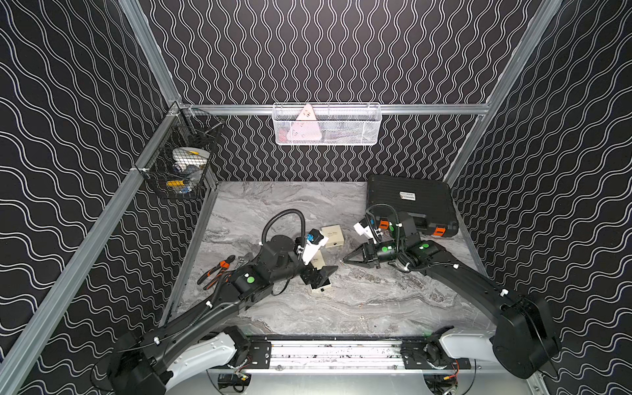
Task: Place the earrings into the drawer-style jewelry box
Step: Pick up the earring from the center of the board.
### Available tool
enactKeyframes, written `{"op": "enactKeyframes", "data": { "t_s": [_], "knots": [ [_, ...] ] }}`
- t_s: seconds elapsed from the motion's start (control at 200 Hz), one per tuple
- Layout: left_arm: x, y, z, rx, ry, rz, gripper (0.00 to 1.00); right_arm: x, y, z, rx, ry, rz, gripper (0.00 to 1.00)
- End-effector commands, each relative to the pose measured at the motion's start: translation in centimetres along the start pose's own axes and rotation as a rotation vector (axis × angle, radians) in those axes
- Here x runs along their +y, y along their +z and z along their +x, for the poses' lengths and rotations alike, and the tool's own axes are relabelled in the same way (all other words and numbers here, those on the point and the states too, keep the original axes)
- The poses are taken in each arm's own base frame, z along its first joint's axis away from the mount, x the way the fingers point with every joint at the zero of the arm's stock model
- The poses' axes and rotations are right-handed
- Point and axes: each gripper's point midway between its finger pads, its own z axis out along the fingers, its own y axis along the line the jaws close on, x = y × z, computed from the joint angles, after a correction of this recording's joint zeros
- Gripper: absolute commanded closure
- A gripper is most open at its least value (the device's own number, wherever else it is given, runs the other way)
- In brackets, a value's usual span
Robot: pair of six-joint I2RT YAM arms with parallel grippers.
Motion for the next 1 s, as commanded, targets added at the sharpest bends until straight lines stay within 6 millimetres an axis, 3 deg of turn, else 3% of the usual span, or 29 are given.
{"op": "enactKeyframes", "data": {
  "t_s": [0.0,0.47,0.695,0.846,0.996],
  "knots": [
    [-1.6,-0.5,-0.4,-0.054,0.105,0.085,0.02,1.4,-0.2,-0.4,-0.002,-0.030,-0.064,1.00],
    [-2.3,1.3,-1.7,-0.134,0.286,0.144,0.02,2.2,0.0,-0.4,0.011,-0.051,-0.161,1.00],
    [-3.8,1.4,-1.7,-0.123,0.221,0.248,0.16,2.3,0.0,-0.5,0.008,-0.087,-0.151,1.00],
    [-3.6,1.1,-1.2,-0.122,0.208,0.228,0.27,2.3,0.1,-0.5,0.004,-0.102,-0.167,1.00],
    [-3.1,1.3,-1.3,-0.123,0.197,0.204,0.29,2.4,0.2,-0.5,0.004,-0.106,-0.178,1.00]
  ]
}}
